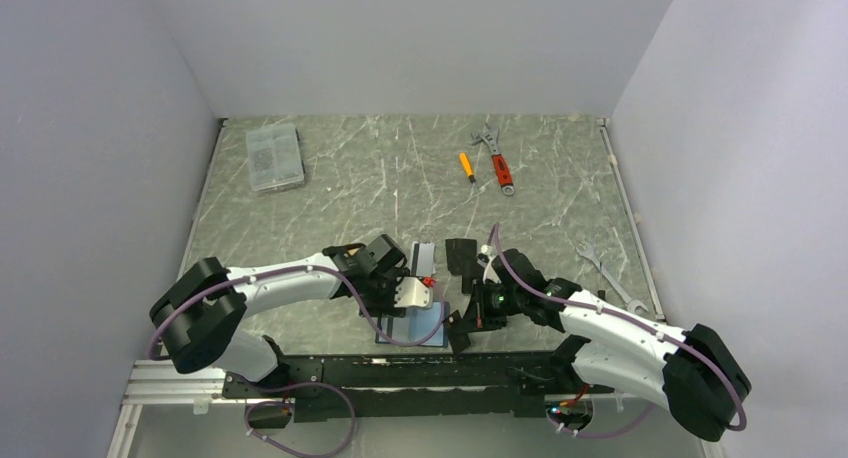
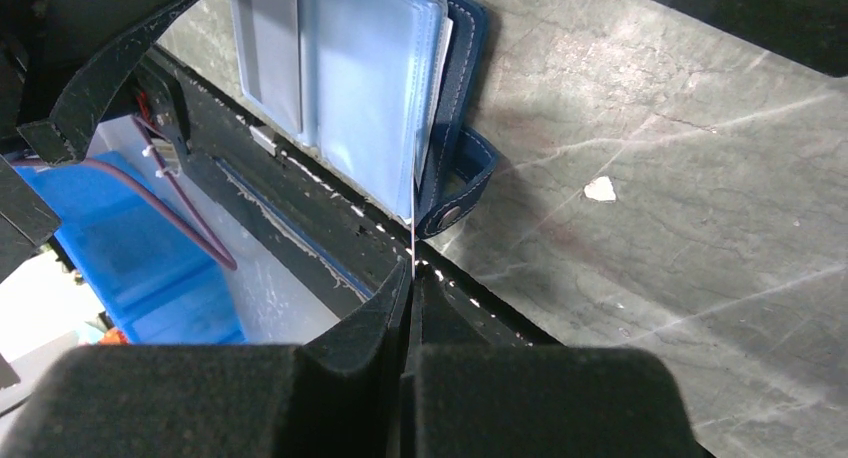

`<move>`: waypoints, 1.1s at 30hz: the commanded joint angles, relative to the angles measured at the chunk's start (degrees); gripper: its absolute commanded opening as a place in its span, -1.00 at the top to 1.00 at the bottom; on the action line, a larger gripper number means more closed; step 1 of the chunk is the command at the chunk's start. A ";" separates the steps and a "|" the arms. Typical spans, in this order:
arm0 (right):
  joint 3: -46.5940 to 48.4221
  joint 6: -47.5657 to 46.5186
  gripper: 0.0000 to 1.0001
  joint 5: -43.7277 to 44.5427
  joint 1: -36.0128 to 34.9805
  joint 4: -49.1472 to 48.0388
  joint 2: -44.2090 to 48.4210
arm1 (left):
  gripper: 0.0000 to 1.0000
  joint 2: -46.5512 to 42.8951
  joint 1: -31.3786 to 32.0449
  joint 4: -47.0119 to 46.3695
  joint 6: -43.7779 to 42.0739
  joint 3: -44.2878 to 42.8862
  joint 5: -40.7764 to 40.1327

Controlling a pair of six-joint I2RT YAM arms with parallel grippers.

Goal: Put the credit cards into the card holder
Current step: Insert the credit card into the card holder.

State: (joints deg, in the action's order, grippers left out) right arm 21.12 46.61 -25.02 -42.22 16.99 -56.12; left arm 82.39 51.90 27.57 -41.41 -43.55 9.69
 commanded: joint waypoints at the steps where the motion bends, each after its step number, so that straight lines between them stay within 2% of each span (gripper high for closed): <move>1: 0.06 -0.20 1.00 1.37 -0.26 0.96 1.45 | -0.19 0.57 0.95 -1.64 -1.40 0.24 -2.61; 24: -0.51 -0.61 1.00 0.30 -0.24 -0.05 0.40 | -0.01 1.02 2.15 -0.86 -0.80 -0.81 -3.38; 33: -0.35 -0.40 1.00 -1.18 -0.24 -4.78 -2.33 | 0.04 0.76 2.26 -0.25 -0.82 -1.04 -3.37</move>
State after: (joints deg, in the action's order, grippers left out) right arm 20.53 46.46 -25.08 -42.22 15.59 -57.80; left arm 82.98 53.89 27.31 -41.36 -43.51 7.03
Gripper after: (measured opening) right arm 0.009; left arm 0.485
